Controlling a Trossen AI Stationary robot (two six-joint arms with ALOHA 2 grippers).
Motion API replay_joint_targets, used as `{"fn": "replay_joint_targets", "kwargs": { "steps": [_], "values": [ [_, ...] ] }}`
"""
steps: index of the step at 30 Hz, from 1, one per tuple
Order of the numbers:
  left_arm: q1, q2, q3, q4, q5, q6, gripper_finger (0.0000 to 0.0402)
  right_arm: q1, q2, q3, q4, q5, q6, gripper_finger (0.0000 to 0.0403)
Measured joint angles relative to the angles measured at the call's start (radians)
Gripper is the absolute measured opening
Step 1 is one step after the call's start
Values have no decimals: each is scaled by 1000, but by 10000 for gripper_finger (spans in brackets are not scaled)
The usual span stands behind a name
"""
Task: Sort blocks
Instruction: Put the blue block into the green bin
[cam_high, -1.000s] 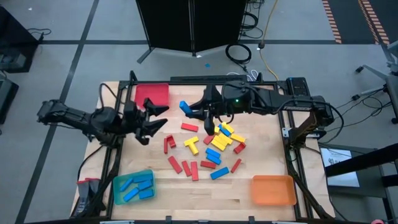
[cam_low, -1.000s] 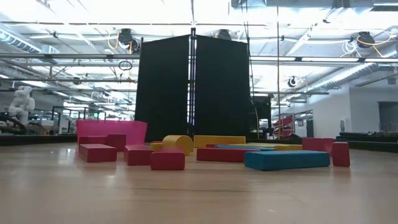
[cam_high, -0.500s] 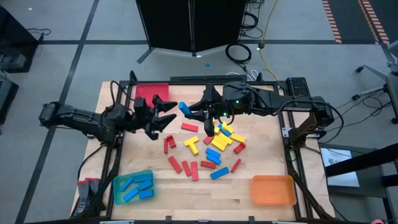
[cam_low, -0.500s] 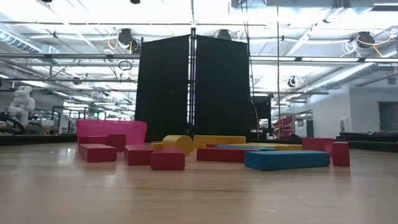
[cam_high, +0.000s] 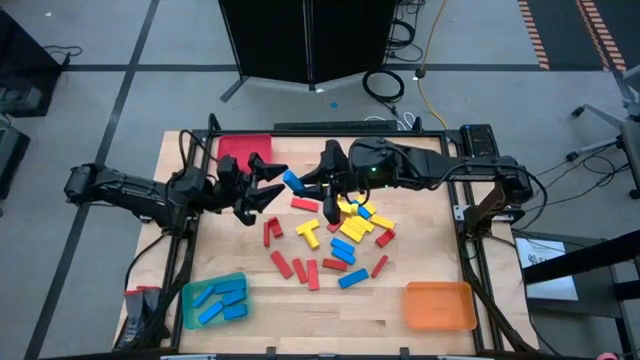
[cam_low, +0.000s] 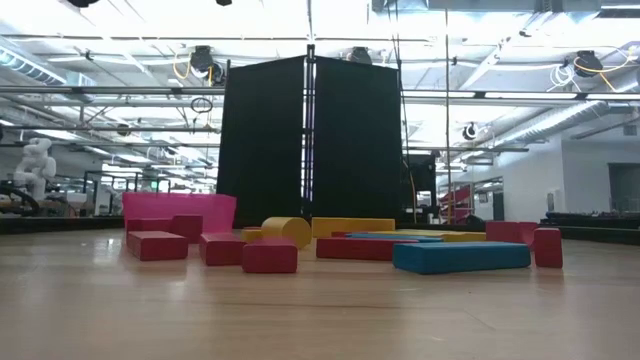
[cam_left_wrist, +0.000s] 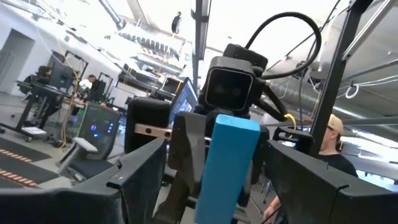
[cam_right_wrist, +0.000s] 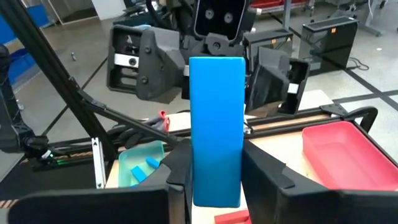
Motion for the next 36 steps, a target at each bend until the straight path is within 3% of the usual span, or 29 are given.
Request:
{"fn": "replay_joint_targets", "kwargs": {
  "steps": [16, 36],
  "values": [
    [5, 7, 0, -23, 38, 0, 272, 0, 16, 0, 20, -4, 0, 81],
    [29, 26, 1, -8, 49, 2, 182, -2, 16, 0, 15, -20, 0, 81]
  ]
}}
